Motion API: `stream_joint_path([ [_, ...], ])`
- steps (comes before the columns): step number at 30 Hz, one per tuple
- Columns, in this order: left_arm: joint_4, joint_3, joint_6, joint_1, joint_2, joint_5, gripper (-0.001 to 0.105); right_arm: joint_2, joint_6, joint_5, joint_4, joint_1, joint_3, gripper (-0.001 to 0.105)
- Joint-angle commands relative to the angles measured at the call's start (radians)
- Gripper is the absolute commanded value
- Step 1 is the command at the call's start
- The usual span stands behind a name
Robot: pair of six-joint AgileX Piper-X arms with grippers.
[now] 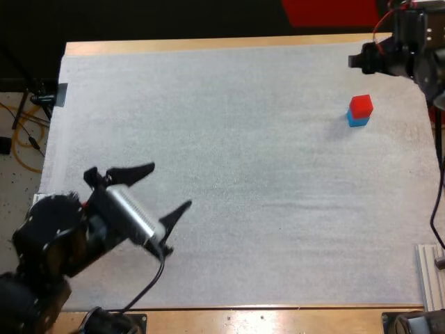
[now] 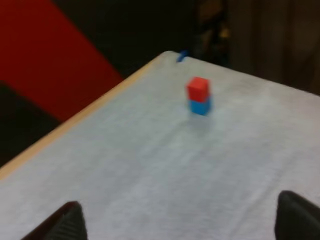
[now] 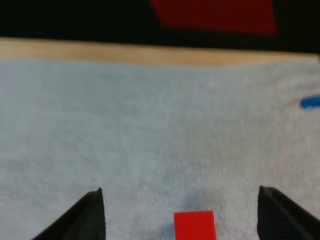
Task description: Stack red cube on blue cube
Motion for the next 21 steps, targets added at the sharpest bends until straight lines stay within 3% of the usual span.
stream_joint_path([
  [1, -0.051, -0.003, -0.016, 0.015, 0.025, -0.04, 0.074, -0.037, 0.005, -0.008, -0.006, 0.002, 0.003, 0.062],
  [7, -0.168, -0.003, -0.016, 0.181, 0.104, -0.022, 0.074, -0.17, 0.003, 0.005, -0.045, -0.001, 0.111, 0.062],
  [12, -0.229, -0.006, -0.016, 0.421, 0.141, 0.089, 0.074, -0.315, 0.003, 0.026, -0.096, -0.001, 0.278, 0.062],
  [15, -0.215, -0.006, -0.03, 0.513, 0.136, 0.103, 0.074, -0.394, 0.003, 0.026, -0.095, -0.001, 0.361, 0.062],
  [21, -0.169, -0.006, -0.05, 0.544, 0.079, 0.101, 0.074, -0.582, 0.003, 0.026, -0.095, -0.001, 0.496, 0.062],
])
